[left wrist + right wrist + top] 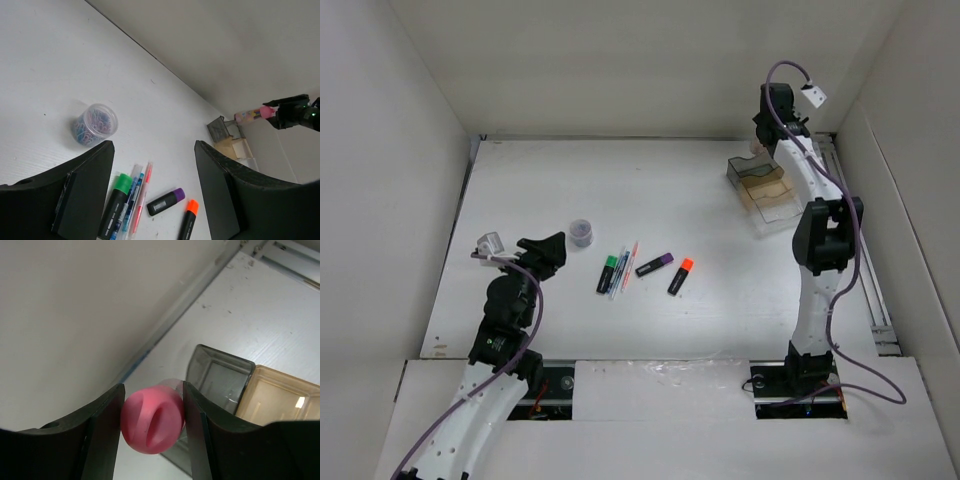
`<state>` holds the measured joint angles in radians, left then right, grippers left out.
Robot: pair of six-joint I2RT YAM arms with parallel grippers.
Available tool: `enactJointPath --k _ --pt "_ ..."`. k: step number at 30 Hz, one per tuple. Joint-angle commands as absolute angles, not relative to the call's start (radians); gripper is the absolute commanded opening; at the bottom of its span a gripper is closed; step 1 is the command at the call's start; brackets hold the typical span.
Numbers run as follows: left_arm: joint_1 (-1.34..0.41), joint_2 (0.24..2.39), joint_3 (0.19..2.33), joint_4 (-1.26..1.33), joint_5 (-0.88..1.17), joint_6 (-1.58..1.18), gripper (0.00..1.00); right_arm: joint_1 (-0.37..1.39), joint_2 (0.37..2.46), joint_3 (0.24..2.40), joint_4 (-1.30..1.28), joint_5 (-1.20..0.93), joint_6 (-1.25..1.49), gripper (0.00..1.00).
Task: Sort the stationery into containers
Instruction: Place the stationery in the storage box.
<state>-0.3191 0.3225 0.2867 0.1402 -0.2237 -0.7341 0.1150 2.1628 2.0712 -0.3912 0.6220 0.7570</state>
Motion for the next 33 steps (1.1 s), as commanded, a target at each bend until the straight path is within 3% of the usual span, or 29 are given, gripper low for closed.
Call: enactJointPath --k 1,12,20,23,28,31,33 --pt "-0.322 0.333 0.279 0.186 -0.199 -0.719 0.63 0.077 2.168 2.151 -0.391 0.595 0.718 0.22" --pt "-0.322 0.313 0.267 0.219 -0.199 -0.719 0.63 0.049 2.237 2.099 -0.373 0.66 0.683 0.21" --pt "-0.322 0.35 0.267 0.213 -0.189 -0.719 0.63 0.049 2.307 2.098 -0.371 0.66 0.683 0.31" --pt "-0.322 0.35 0.267 0.231 -0.189 -0.719 0.63 0.049 2.307 2.108 -0.382 0.638 0.683 0.39" --pt "-0.322 0.35 0.265 0.213 -0.189 -0.719 0.63 0.049 2.275 2.108 -0.386 0.617 0.683 0.69" --pt "-0.322 0.35 0.256 0.238 -0.189 -0.719 0.63 0.049 2.231 2.108 -0.399 0.607 0.692 0.8" --pt "-0.322 0.35 0.256 0.226 -0.189 -0.719 0.63 0.049 2.179 2.083 -0.399 0.586 0.692 0.82"
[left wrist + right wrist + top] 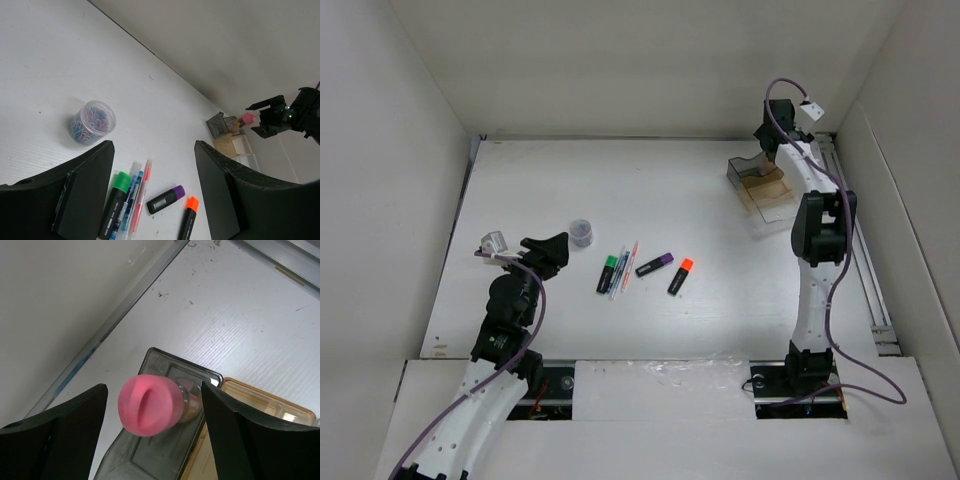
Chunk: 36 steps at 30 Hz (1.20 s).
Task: Sort the stationery into containers
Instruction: Place the stationery in the storage box, then pick up the stationery from the center of the board.
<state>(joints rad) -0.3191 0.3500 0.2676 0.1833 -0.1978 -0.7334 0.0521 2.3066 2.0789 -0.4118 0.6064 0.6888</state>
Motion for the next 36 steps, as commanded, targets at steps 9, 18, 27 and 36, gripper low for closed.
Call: enactJointPath --k 9,18,27,36 --pt "-0.322 0.351 0.275 0.209 -0.199 -0.71 0.63 0.135 1.971 1.965 -0.347 0.546 0.762 0.82" --pt "-0.322 0.253 0.285 0.114 -0.34 -0.71 0.61 0.484 1.88 1.663 -0.166 0.227 0.711 0.0" --pt "-0.322 0.192 0.298 0.019 -0.454 -0.761 0.61 0.802 1.95 1.632 -0.176 0.183 0.647 0.84" --pt "-0.322 0.147 0.298 -0.035 -0.485 -0.787 0.61 0.922 2.173 1.857 -0.297 0.265 0.62 1.0"
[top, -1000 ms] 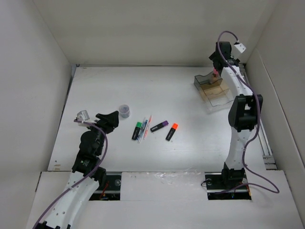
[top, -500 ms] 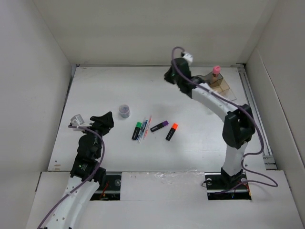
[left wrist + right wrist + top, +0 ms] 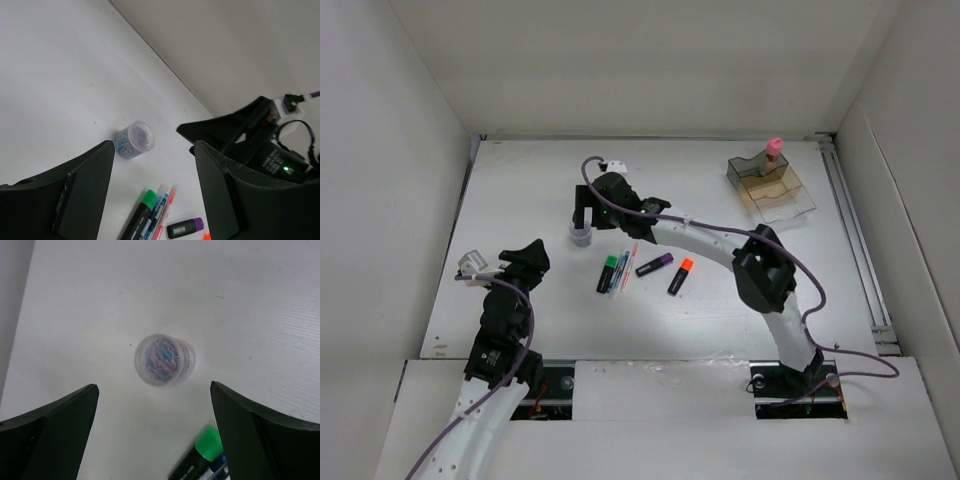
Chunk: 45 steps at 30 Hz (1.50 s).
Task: Sort the stationery into containers
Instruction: Pick up the stationery from the center of the board, then place the stationery in the storage box.
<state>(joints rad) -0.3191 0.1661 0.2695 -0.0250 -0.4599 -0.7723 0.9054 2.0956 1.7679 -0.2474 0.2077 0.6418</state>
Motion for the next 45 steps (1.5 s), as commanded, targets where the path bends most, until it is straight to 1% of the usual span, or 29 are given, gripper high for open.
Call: enactJointPath --k 1,9,13,14,17,18,20,21,23,24,25,26,29,32,35,38,39,40,42,45 --pt "-0.322 0.138 0.298 -0.017 -0.485 -0.787 0.61 0.934 2.198 1.891 -0.322 0.285 0.62 1.0" --pt "-0.322 0.129 0.287 -0.005 -0.476 -0.787 0.61 0.977 2.402 2.15 -0.435 0.353 0.6 1.0" --pt "-0.322 0.138 0.296 -0.026 -0.476 -0.796 0.61 0.986 2.479 2.227 -0.445 0.362 0.6 1.0" --pt "-0.322 0.138 0.296 -0.012 -0.476 -0.796 0.61 0.986 2.491 2.238 -0.445 0.377 0.6 0.98" --pt "-0.322 0.138 0.287 0.006 -0.466 -0.787 0.61 0.986 2.519 2.249 -0.427 0.432 0.609 0.92" --pt "-0.322 0.15 0.287 0.006 -0.466 -0.787 0.61 0.986 2.519 2.249 -0.414 0.448 0.609 0.87" --pt "-0.322 0.15 0.287 -0.006 -0.456 -0.787 0.61 0.986 2.519 2.249 -0.403 0.488 0.618 0.81" --pt "-0.322 0.159 0.287 0.014 -0.456 -0.787 0.61 0.986 2.519 2.249 -0.403 0.5 0.629 0.74" --pt "-0.322 0.16 0.278 0.023 -0.436 -0.787 0.61 0.986 2.519 2.227 -0.391 0.546 0.629 0.68" --pt "-0.322 0.169 0.278 0.023 -0.436 -0.787 0.61 0.986 2.505 2.218 -0.376 0.561 0.638 0.62" --pt "-0.322 0.178 0.29 0.023 -0.436 -0.787 0.61 0.986 2.496 2.218 -0.376 0.574 0.638 0.49" --pt "-0.322 0.178 0.29 0.009 -0.436 -0.787 0.61 0.986 2.485 2.206 -0.376 0.601 0.638 0.47" --pt "-0.322 0.178 0.279 0.04 -0.425 -0.778 0.61 0.976 2.39 2.139 -0.358 0.638 0.647 0.45" --pt "-0.322 0.196 0.279 0.064 -0.373 -0.769 0.61 0.907 2.24 2.007 -0.296 0.647 0.647 0.45" --pt "-0.322 0.248 0.27 0.128 -0.313 -0.747 0.61 0.769 2.103 1.898 -0.285 0.632 0.687 0.44" --pt "-0.322 0.34 0.27 0.216 -0.197 -0.707 0.61 0.606 1.998 1.815 -0.299 0.58 0.716 0.44" --pt "-0.322 0.366 0.279 0.228 -0.143 -0.692 0.61 0.568 1.982 1.796 -0.282 0.571 0.716 0.44" --pt "-0.322 0.392 0.279 0.244 -0.115 -0.683 0.63 0.498 1.973 1.783 -0.272 0.571 0.716 0.44" --pt "-0.322 0.466 0.288 0.29 -0.062 -0.673 0.67 0.433 1.982 1.782 -0.284 0.571 0.727 0.44" --pt "-0.322 0.549 0.301 0.313 -0.023 -0.652 0.7 0.329 2.034 1.839 -0.298 0.545 0.736 0.44"
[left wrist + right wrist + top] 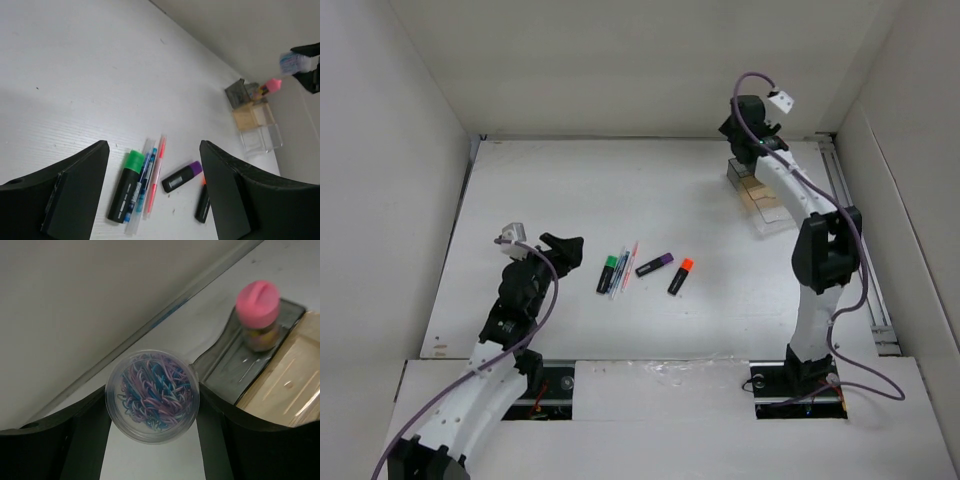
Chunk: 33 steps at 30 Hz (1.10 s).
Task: Sort the stationery into containers
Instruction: Place the stationery in the storage box.
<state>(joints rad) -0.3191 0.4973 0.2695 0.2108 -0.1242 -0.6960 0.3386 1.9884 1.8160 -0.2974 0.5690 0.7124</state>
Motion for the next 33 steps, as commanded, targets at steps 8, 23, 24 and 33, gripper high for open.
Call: enactJointPath --k 8,23,24,33 --pt "-0.322 0.591 0.299 0.351 0.031 -0.643 0.74 0.196 2.21 2.08 -0.402 0.514 0.736 0.44" --pt "-0.322 0.62 0.299 0.373 0.04 -0.652 0.74 0.167 2.141 1.855 -0.345 0.555 0.787 0.47" --pt "-0.322 0.606 0.299 0.373 0.04 -0.652 0.74 0.167 2.152 1.855 -0.345 0.566 0.787 0.49" --pt "-0.322 0.574 0.29 0.357 0.031 -0.652 0.75 0.167 2.122 1.864 -0.376 0.565 0.808 0.97"
